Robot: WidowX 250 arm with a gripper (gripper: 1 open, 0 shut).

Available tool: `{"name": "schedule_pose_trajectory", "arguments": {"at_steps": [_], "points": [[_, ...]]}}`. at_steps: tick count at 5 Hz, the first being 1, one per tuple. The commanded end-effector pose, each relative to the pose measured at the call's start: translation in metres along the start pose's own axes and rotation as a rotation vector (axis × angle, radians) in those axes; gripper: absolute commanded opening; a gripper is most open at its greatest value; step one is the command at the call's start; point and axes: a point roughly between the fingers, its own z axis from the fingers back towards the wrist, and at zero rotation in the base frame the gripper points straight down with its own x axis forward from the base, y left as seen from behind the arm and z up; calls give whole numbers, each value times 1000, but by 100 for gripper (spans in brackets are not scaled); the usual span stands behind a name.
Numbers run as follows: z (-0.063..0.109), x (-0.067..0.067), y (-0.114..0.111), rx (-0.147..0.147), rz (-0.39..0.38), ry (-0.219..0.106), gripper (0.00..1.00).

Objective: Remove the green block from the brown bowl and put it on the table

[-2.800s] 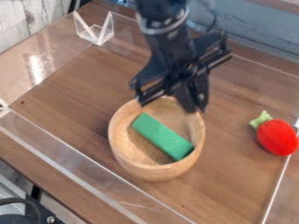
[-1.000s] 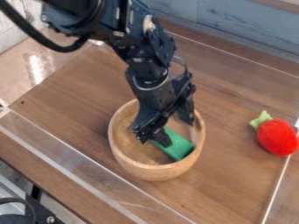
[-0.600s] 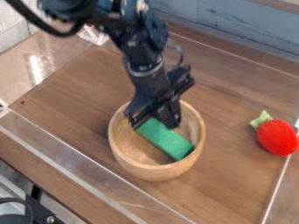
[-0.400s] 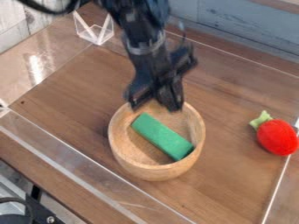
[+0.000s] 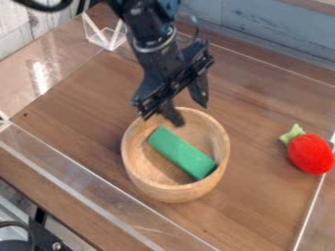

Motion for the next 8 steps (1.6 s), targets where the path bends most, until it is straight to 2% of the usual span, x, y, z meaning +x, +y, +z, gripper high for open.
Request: {"name": "schedule_pose_trajectory", "arguments": {"at_steps": [1, 2, 3, 4, 5, 6, 7, 8], "points": [[6, 7, 1, -30, 8, -32, 0], [-4, 12, 11, -21, 37, -49, 100], [10, 20, 1, -37, 46, -48, 0], [-1, 23, 1, -34, 55, -57, 100], [3, 22, 2, -38, 74, -70, 0], [-3, 19, 7, -27, 100, -86, 100], [-1, 7, 7, -30, 103, -89, 0], [-9, -7, 12, -19, 109, -97, 100]]}}
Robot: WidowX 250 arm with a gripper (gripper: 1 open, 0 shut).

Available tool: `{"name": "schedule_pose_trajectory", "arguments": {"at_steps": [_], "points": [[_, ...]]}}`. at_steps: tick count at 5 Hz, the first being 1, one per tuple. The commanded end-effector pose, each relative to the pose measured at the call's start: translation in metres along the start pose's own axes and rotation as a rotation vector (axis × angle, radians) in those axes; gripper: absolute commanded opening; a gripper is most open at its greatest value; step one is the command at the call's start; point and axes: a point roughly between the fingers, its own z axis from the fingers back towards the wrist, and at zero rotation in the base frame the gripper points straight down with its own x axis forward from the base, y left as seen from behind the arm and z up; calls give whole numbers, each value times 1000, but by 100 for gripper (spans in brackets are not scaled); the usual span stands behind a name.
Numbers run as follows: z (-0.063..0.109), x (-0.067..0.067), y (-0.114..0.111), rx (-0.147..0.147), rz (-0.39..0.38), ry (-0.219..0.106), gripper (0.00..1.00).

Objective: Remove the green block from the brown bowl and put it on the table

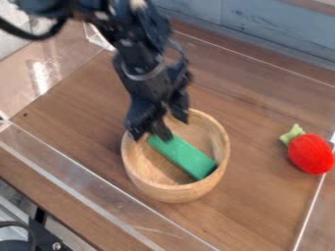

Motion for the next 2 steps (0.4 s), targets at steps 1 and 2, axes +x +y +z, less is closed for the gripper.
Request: {"name": "schedule_pose_trajectory", "arguments": {"at_steps": [1, 2], "points": [[7, -3, -13, -53, 5, 3, 0], [-12, -15, -10, -43, 8, -7, 100]]}}
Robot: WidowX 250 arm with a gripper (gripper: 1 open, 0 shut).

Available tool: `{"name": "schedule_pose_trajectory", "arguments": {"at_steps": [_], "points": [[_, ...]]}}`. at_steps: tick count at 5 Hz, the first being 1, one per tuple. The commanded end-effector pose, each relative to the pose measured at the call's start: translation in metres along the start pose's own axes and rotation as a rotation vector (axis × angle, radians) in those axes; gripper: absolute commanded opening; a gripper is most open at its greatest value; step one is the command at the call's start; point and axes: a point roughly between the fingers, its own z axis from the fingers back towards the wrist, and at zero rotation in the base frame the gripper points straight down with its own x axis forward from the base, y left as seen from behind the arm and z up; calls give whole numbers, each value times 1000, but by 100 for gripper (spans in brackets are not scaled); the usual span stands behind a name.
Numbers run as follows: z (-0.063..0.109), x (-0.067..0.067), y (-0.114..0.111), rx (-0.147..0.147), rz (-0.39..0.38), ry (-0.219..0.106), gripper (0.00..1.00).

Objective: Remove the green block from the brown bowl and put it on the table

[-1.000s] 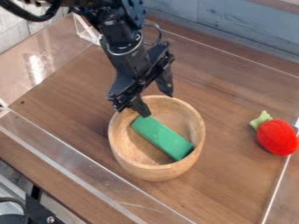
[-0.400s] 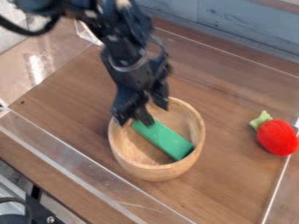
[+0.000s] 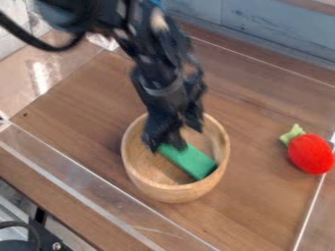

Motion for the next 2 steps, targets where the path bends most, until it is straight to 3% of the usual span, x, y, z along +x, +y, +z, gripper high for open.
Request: {"name": "schedule_pose_trajectory", "arguments": {"at_steps": [1, 2], "points": [[21, 2, -19, -38, 16, 18, 0], [31, 9, -24, -52, 41, 8, 0]]}}
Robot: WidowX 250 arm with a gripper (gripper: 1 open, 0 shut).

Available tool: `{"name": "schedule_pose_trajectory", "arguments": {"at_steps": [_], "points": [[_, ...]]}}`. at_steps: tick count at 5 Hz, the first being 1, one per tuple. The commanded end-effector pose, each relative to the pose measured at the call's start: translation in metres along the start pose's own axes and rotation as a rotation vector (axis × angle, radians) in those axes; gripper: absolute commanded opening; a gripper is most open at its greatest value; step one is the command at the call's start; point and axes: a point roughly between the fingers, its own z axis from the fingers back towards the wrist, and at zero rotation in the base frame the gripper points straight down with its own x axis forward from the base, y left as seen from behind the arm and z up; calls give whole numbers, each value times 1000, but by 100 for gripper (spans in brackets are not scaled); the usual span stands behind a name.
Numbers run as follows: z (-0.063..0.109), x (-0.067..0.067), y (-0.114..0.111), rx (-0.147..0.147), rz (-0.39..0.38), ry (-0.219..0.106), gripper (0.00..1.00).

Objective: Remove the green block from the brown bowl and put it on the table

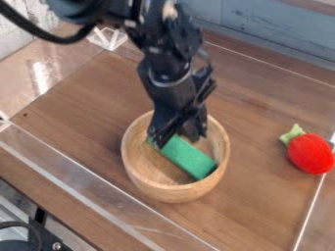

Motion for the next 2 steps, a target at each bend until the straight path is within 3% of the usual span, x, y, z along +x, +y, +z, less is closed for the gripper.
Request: {"name": "schedule_pose_trajectory", "arguments": {"at_steps": [1, 2], "points": [[27, 9, -21, -73, 30, -19, 0], [10, 16, -19, -84, 52, -33, 100]]}}
